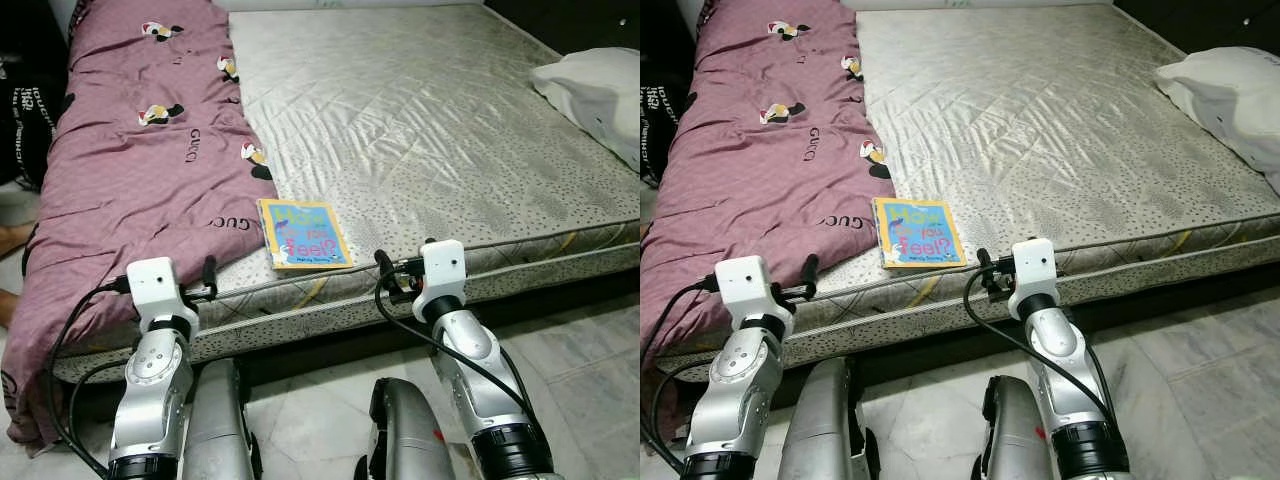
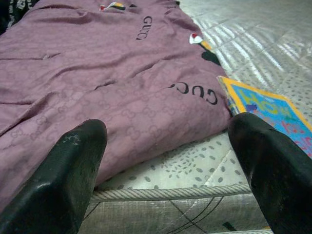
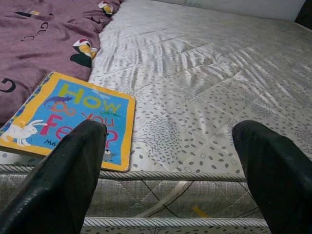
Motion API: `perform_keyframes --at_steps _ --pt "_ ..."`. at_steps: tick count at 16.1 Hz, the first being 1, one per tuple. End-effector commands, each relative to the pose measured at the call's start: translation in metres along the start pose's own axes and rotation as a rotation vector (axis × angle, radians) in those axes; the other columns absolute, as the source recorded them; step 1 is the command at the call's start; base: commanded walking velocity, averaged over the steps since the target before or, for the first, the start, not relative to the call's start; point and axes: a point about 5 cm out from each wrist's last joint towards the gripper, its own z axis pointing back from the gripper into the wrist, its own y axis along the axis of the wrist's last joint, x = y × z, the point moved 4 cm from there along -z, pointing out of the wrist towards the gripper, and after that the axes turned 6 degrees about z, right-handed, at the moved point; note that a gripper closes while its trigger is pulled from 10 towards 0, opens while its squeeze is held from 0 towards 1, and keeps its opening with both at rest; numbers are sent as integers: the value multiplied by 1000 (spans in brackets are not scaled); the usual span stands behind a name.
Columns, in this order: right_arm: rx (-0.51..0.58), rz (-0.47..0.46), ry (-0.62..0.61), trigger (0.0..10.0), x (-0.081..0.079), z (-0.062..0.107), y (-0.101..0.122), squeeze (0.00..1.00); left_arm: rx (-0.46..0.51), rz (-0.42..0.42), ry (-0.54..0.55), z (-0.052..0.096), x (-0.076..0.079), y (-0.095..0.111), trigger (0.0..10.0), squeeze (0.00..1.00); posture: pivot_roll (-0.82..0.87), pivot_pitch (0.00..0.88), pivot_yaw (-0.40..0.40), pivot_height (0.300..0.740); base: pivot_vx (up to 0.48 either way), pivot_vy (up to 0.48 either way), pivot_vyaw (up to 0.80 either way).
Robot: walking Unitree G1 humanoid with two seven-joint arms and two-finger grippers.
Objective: Clean up the room
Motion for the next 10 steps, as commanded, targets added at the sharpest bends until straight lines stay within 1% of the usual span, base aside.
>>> perform_keyframes --at_steps 1,2,4,7,10 --pt "-11 1 -17 10000 5 1 -2 0 8 6 -23 1 3 1 10000 0 -31 61 -41 576 0 0 0" --pt "-12 3 -17 10000 6 1 -2 0 8 9 -27 1 4 1 10000 0 -32 63 -43 576 0 0 0" --pt "-11 7 -16 10000 6 1 -2 0 9 11 -34 1 6 1 10000 0 -32 63 -44 576 292 0 0" --pt "-11 9 -16 10000 6 1 -2 0 7 7 -41 2 7 0 10000 0 -33 65 -44 576 0 0 0" --pt "-8 15 -18 10000 8 1 -1 0 11 9 -50 2 8 0 10000 0 -36 64 -44 576 338 0 0"
